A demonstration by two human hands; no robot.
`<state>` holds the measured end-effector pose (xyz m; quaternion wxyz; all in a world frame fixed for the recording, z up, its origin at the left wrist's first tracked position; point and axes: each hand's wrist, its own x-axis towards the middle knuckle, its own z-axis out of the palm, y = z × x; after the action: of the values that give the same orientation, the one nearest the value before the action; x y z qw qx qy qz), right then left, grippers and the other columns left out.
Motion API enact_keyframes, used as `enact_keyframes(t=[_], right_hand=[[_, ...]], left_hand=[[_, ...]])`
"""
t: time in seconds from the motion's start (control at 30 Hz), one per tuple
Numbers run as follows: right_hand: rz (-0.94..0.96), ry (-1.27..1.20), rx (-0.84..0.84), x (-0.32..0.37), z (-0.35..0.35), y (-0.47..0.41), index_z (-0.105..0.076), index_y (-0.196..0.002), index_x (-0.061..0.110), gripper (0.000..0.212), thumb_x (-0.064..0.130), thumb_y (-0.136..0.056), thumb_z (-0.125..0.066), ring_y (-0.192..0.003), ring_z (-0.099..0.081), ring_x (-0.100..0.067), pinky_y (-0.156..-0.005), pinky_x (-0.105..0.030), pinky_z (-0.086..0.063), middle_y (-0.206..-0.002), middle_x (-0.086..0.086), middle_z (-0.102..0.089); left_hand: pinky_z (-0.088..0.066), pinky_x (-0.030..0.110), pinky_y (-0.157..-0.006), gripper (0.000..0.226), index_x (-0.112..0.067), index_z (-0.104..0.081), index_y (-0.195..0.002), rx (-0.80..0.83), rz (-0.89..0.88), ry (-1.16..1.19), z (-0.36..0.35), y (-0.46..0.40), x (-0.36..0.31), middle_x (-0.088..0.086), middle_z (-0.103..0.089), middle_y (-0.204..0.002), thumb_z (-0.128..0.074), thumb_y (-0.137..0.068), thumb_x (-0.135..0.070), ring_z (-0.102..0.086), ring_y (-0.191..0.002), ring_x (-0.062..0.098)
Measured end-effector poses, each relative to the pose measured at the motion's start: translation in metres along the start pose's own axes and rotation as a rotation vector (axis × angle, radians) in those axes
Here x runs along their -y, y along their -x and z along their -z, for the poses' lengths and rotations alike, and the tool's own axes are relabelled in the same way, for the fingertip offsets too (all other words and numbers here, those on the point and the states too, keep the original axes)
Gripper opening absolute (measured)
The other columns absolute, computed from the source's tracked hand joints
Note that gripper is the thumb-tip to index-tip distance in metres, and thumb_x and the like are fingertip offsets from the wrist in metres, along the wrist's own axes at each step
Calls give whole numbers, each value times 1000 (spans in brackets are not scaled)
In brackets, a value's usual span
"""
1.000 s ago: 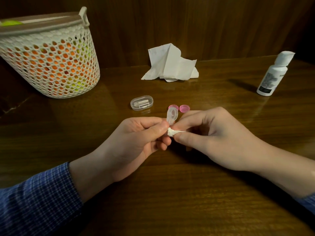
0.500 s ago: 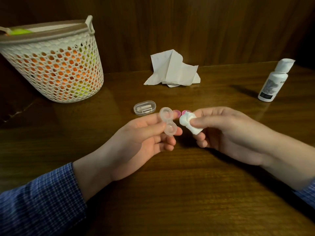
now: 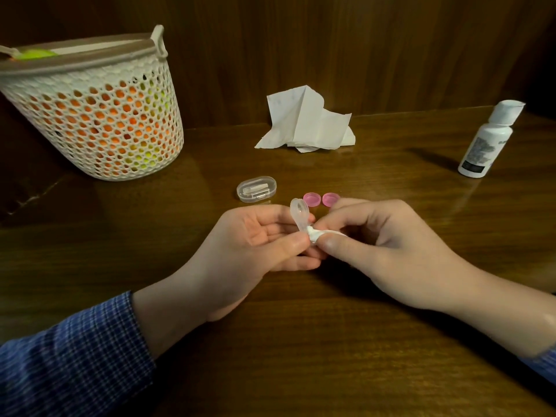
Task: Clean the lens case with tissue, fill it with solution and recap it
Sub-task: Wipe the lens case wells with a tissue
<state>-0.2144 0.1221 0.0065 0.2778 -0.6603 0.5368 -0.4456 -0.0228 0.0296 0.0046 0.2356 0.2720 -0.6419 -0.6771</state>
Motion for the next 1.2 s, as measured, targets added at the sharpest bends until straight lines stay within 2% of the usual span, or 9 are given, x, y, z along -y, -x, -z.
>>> enact_keyframes(t=[0.1, 0.23, 0.37, 0.43, 0.67, 0.83, 0.93, 1.07, 1.2], right_hand=[[-104, -212, 124, -2, 7, -2, -82, -94, 16, 17, 27, -93, -70, -74, -59, -34, -64, -35, -52, -84, -12, -73], [-155, -426, 90, -1, 15, -7, -78, -87, 11, 13, 18, -88, -68, -65, -55, -11, -57, -23, -48, -74, -6, -65], [-56, -165, -36, -4, 14, -6, -77, -93, 20, 10, 21, -97, -68, -64, -56, -15, -59, -27, -51, -77, -11, -67], [-51, -158, -22, -4, 11, -5, -77, -96, 19, 10, 20, -98, -67, -64, -58, -15, -58, -27, -51, -81, -2, -72], [-102, -151, 68, -9, 9, -8, -78, -90, 18, 17, 28, -99, -66, -66, -55, -28, -66, -15, -50, -85, -27, -67], [-137, -71, 79, -7, 10, -9, -80, -87, 22, 16, 26, -96, -67, -66, -61, 0, -65, -8, -46, -80, 1, -74], [-169, -40, 101, -6, 11, -10, -80, -85, 24, 17, 25, -96, -68, -65, -59, 2, -61, -13, -44, -80, 5, -74], [-217, 9, 138, -5, 16, -10, -79, -83, 23, 18, 24, -96, -68, -61, -61, 8, -55, -5, -43, -69, 19, -70], [-255, 90, 176, -8, 21, -11, -81, -87, 27, 15, 35, -92, -70, -77, -68, 1, -65, -11, -49, -83, 17, -76]], left_hand=[[-62, 30, -80, 36, -6, -71, -117, 35, -11, -20, 0, 1, 0, 12, -77, -106, -65, -82, -12, -76, -98, 26], [-60, 27, -78, 38, -7, -68, -122, 130, 58, 134, 4, -1, -5, 13, -76, -109, -68, -85, -15, -76, -95, 23], [-59, 33, -83, 51, -30, -57, -134, 197, 46, 161, 6, -2, -5, 16, -74, -113, -70, -88, -13, -74, -98, 28], [-59, 34, -83, 45, -27, -58, -132, 201, 14, 128, 4, -1, -3, 16, -74, -111, -66, -91, -9, -74, -99, 29], [-61, 29, -80, 41, -7, -59, -122, 85, -40, -10, -1, 0, -1, 13, -77, -106, -65, -82, -15, -76, -100, 27], [-60, 22, -81, 29, -12, -62, -116, 19, -132, -283, -3, 1, 1, 0, -80, -103, -70, -88, -8, -77, -98, 14], [-58, 17, -81, 28, -15, -64, -113, -28, -201, -446, -3, 3, 3, -6, -80, -101, -74, -88, -8, -76, -95, 6], [-57, 14, -82, 31, -22, -66, -113, -68, -242, -626, -5, 6, 5, -13, -78, -102, -78, -85, -16, -73, -96, -2], [-49, 6, -85, 30, -42, -63, -108, -166, -222, -871, -1, 6, 3, -27, -72, -103, -77, -82, -39, -63, -103, -13]])
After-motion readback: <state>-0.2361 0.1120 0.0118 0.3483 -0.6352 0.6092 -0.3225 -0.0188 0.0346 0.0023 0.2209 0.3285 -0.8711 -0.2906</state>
